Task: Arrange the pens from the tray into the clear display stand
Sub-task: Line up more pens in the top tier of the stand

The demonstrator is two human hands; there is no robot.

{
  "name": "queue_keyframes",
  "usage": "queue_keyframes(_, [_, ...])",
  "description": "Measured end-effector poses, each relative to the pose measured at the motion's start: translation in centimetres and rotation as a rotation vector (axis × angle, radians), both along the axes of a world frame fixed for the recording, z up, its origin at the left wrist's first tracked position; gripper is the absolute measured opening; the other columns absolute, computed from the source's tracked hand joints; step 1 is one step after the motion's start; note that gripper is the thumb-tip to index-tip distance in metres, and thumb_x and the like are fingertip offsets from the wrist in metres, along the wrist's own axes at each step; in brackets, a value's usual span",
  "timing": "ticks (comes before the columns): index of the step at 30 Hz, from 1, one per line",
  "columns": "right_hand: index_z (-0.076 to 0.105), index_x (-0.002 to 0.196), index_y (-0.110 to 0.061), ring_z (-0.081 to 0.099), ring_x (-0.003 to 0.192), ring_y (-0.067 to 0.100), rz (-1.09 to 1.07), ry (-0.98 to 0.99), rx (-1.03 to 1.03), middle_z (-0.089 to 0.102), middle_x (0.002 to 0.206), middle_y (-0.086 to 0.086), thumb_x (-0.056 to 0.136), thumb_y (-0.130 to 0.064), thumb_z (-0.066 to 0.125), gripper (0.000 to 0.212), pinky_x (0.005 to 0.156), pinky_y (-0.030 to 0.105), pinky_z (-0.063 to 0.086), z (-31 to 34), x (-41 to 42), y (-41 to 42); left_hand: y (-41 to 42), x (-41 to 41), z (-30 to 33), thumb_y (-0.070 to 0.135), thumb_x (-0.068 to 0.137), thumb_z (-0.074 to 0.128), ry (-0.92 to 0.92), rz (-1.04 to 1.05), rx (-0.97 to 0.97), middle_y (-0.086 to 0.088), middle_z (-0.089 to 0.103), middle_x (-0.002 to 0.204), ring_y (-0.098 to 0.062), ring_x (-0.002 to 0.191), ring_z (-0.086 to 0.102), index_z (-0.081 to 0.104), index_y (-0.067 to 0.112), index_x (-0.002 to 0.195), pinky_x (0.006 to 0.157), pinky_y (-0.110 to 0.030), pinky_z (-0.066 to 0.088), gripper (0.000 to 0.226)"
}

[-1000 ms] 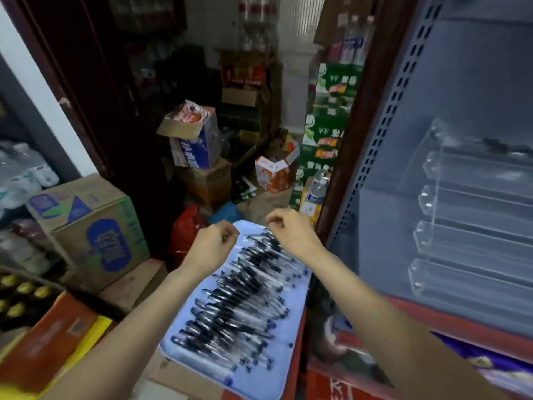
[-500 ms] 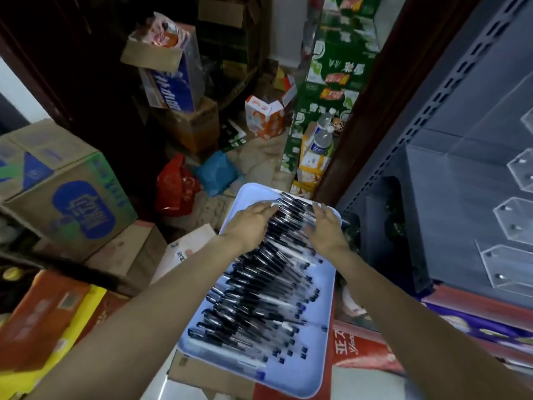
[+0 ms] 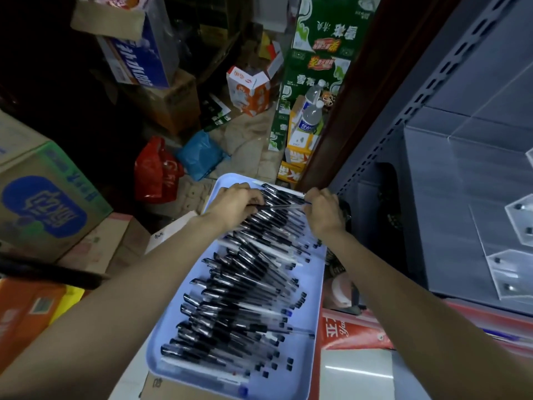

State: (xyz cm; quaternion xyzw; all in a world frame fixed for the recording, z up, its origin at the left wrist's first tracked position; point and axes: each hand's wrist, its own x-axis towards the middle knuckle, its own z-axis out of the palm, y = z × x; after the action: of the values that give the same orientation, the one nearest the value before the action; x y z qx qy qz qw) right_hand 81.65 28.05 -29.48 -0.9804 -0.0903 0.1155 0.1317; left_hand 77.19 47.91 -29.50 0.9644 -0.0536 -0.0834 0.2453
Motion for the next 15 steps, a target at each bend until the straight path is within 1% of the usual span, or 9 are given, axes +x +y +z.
queue_keyframes(1, [0.054, 0.119, -0.003, 0.042, 0.117, 0.036, 0.011, 0.012, -0.009, 0.050, 0.122, 0.019, 0.096, -0.016, 0.048, 0.026, 0.095, 0.044, 0.040, 0.0, 0.3, -0.1, 0.1, -0.1, 0.0, 0.010, 0.090, 0.059, 0.004, 0.014, -0.074, -0.005, 0.054, 0.106, -0.022, 0.102, 0.053, 0.063, 0.014, 0.113, 0.089, -0.026, 0.041, 0.024])
queue_keyframes(3, [0.056, 0.117, -0.004, 0.043, 0.116, 0.037, 0.027, 0.067, -0.020, 0.050, 0.121, 0.019, 0.096, -0.019, 0.051, 0.027, 0.095, 0.044, 0.042, 0.0, 0.7, -0.2, 0.3, -0.4, -0.1, 0.005, 0.087, 0.061, -0.004, 0.090, -0.230, -0.001, 0.049, 0.096, -0.017, 0.088, 0.051, 0.065, 0.009, 0.109, 0.078, -0.008, 0.037, 0.023])
queue_keyframes(5, [0.056, 0.116, -0.004, 0.043, 0.115, 0.037, 0.037, 0.128, -0.014, 0.049, 0.119, 0.019, 0.095, -0.022, 0.052, 0.028, 0.097, 0.044, 0.041, 0.0, 0.9, -0.2, 0.5, -0.9, -0.3, 0.003, 0.086, 0.063, 0.014, 0.187, -0.390, 0.002, 0.054, 0.092, -0.013, 0.084, 0.053, 0.067, 0.009, 0.106, 0.072, -0.002, 0.036, 0.022])
queue_keyframes(6, [0.055, 0.114, -0.003, 0.044, 0.114, 0.037, 0.039, 0.151, 0.005, 0.048, 0.118, 0.020, 0.095, -0.022, 0.054, 0.027, 0.097, 0.044, 0.042, -0.1, 1.1, -0.1, 0.6, -1.1, -0.5, 0.004, 0.085, 0.064, 0.039, 0.227, -0.472, 0.002, 0.058, 0.093, -0.014, 0.086, 0.056, 0.068, 0.012, 0.103, 0.075, -0.004, 0.038, 0.020])
queue_keyframes(8, [0.054, 0.110, -0.003, 0.049, 0.107, 0.036, 0.023, 0.186, 0.086, 0.051, 0.111, 0.019, 0.093, -0.019, 0.057, 0.023, 0.094, 0.046, 0.044, -0.1, 1.2, -0.1, 0.6, -1.6, -0.8, 0.003, 0.083, 0.067, 0.079, 0.311, -0.637, -0.001, 0.065, 0.096, -0.018, 0.093, 0.062, 0.068, 0.015, 0.096, 0.084, -0.020, 0.047, 0.018])
queue_keyframes(9, [0.053, 0.105, -0.003, 0.051, 0.103, 0.035, 0.008, 0.196, 0.135, 0.053, 0.104, 0.017, 0.092, -0.016, 0.058, 0.019, 0.092, 0.047, 0.045, -0.1, 1.1, 0.0, 0.4, -1.8, -0.7, 0.001, 0.081, 0.068, 0.080, 0.369, -0.719, -0.004, 0.066, 0.097, -0.018, 0.094, 0.062, 0.067, 0.013, 0.093, 0.086, -0.023, 0.049, 0.017])
queue_keyframes(12, [0.050, 0.090, -0.005, 0.057, 0.099, 0.034, -0.052, 0.206, 0.247, 0.052, 0.089, 0.013, 0.090, -0.003, 0.058, 0.009, 0.091, 0.047, 0.048, 0.1, 0.9, 0.0, 0.0, -2.4, -0.2, -0.006, 0.077, 0.068, 0.073, 0.544, -0.927, -0.002, 0.064, 0.089, -0.012, 0.086, 0.060, 0.063, 0.008, 0.085, 0.078, -0.014, 0.050, 0.016])
queue_keyframes(13, [0.053, 0.091, -0.004, 0.057, 0.101, 0.034, -0.064, 0.205, 0.266, 0.054, 0.090, 0.014, 0.090, 0.001, 0.055, 0.005, 0.092, 0.046, 0.048, 0.1, 0.9, 0.0, 0.0, -2.6, 0.0, -0.006, 0.077, 0.068, 0.070, 0.588, -0.986, -0.001, 0.064, 0.087, -0.012, 0.084, 0.060, 0.063, 0.010, 0.082, 0.079, -0.016, 0.050, 0.018])
queue_keyframes(15, [0.060, 0.103, 0.001, 0.058, 0.105, 0.035, -0.056, 0.186, 0.253, 0.062, 0.101, 0.020, 0.091, 0.004, 0.050, 0.016, 0.094, 0.045, 0.048, 0.3, 0.8, 0.0, 0.1, -2.9, 0.1, -0.004, 0.076, 0.070, 0.069, 0.655, -1.043, 0.000, 0.063, 0.087, -0.011, 0.083, 0.059, 0.063, 0.014, 0.080, 0.080, -0.020, 0.049, 0.019])
